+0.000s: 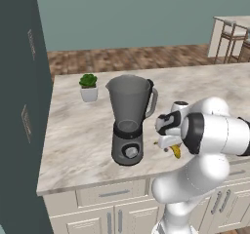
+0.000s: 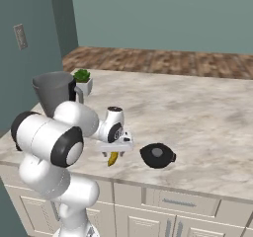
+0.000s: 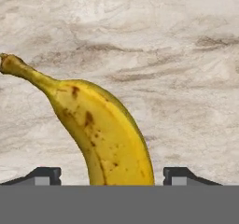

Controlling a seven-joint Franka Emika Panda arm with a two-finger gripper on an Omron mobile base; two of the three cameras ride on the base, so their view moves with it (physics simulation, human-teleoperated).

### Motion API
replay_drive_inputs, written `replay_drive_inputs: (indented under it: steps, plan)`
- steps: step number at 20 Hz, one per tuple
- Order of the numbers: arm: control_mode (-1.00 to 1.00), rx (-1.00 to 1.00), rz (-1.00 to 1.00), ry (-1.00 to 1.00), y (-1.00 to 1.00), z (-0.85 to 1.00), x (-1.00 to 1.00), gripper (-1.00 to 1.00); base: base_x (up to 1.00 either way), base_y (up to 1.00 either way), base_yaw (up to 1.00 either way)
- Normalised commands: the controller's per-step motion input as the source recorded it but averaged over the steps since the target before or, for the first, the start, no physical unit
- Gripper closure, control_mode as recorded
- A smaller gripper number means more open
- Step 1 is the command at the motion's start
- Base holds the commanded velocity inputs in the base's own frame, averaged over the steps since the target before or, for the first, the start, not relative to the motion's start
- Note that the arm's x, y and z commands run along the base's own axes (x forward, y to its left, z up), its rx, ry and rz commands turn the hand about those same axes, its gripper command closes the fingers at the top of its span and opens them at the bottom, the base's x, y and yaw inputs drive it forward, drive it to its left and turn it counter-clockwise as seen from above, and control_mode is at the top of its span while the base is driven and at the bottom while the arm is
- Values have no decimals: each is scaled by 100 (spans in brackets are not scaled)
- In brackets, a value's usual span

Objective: Open the blender lid, put the banana in the blender, close the lid, and start the blender.

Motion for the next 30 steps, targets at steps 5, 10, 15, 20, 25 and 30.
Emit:
replay_drive_inputs:
  steps: [5,10,15,20,25,30]
  plan:
    - [-100,0,6,0,2,-32,0,100,0,0,0]
    - [-100,0,3,-6,9,7,0,100,0,0,0]
    - [-100,0,8,-23,0,90,-14,100,0,0,0]
    - [-100,0,4,-26,0,56,-36,100,0,0,0]
    - [-100,5,0,-28,0,41,-52,100,0,0,0]
    - [-100,1,0,-21,0,100,-31,100,0,0,0]
